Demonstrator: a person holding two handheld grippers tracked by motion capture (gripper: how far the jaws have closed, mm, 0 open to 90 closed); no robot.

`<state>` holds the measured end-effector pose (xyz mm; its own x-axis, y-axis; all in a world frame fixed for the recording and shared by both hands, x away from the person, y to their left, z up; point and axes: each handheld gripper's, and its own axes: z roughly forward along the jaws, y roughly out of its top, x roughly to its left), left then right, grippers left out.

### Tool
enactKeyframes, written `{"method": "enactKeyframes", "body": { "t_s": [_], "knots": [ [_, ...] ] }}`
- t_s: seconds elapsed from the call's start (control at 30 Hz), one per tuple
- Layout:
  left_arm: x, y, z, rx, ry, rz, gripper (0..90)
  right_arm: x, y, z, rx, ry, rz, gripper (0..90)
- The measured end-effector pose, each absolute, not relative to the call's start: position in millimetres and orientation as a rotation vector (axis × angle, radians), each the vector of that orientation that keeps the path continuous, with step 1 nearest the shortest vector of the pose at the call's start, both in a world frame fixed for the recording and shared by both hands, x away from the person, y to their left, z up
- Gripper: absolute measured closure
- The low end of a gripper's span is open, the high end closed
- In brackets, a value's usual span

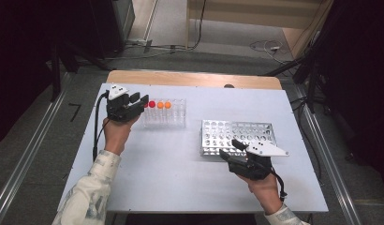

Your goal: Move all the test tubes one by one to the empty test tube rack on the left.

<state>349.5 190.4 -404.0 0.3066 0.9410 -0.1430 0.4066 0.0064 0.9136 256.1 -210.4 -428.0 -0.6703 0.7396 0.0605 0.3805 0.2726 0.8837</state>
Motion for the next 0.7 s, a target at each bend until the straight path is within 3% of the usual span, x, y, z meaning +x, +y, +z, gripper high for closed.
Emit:
{"method": "enactKeyframes", "body": {
  "t_s": [0.2,0.43,0.7],
  "knots": [
    [340.4,188.1,-406.6,1.572,1.268,0.646,47.8,261.8,-215.8,-429.8,1.035,2.161,1.348,37.9],
    [322.9,182.4,-416.2,1.575,1.288,0.625,22.6,269.4,-228.0,-432.0,1.072,2.118,1.331,36.4],
    [295.6,174.8,-430.1,1.611,1.280,0.602,18.9,275.9,-240.9,-436.3,1.102,2.073,1.311,34.7]
  ]
}}
